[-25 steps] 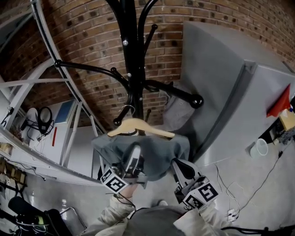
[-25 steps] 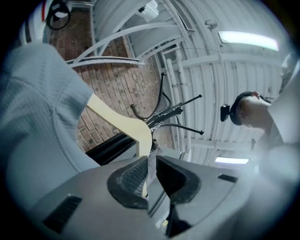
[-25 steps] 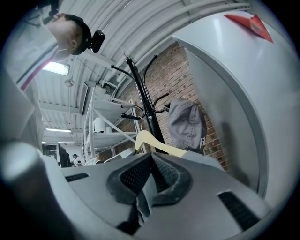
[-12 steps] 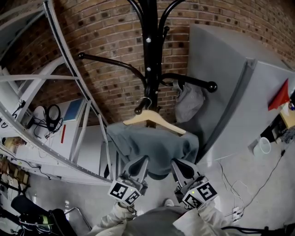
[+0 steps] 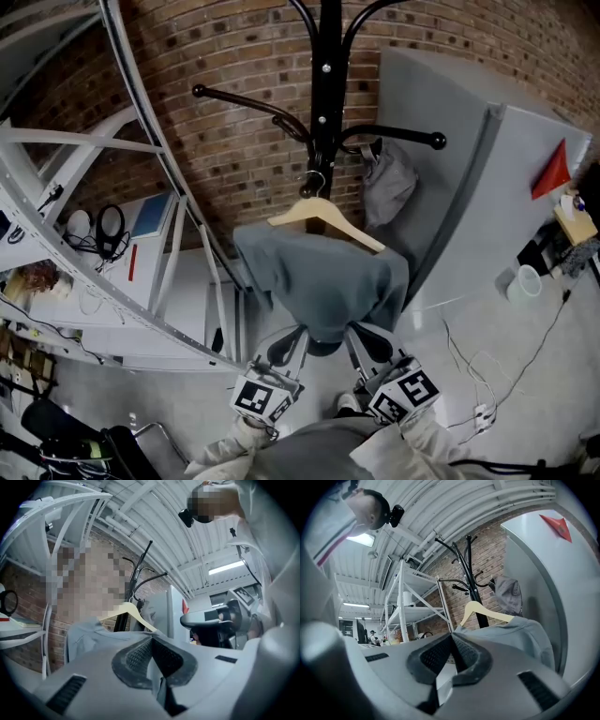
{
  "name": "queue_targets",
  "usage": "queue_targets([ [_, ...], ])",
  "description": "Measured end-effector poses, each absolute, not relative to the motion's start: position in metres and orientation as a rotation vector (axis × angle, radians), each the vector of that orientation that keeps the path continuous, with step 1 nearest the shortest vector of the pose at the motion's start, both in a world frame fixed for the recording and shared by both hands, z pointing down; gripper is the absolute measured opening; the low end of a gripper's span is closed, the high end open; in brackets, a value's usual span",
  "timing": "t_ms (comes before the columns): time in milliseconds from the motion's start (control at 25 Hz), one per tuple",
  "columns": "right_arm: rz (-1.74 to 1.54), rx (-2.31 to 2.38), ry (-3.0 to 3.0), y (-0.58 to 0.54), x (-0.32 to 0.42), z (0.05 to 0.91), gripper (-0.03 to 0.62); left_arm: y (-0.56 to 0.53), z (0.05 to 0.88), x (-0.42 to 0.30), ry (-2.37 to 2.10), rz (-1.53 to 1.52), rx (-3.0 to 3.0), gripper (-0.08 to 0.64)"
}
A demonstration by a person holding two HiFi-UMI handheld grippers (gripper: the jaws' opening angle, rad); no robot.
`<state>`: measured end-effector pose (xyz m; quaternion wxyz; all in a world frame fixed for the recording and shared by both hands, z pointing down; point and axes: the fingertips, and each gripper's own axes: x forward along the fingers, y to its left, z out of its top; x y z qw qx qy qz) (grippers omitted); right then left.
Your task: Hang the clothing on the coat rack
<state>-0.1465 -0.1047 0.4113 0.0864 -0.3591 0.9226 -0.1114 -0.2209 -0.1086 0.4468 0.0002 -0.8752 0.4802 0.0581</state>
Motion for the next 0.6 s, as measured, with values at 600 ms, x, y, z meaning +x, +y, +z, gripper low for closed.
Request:
queue_targets([
  [600,-0.377,-1.175,2.72,0.0,-0.181,0.428,0.023,0.001,0.467,-0.257,1.473,0.163,-2.825,0.008],
])
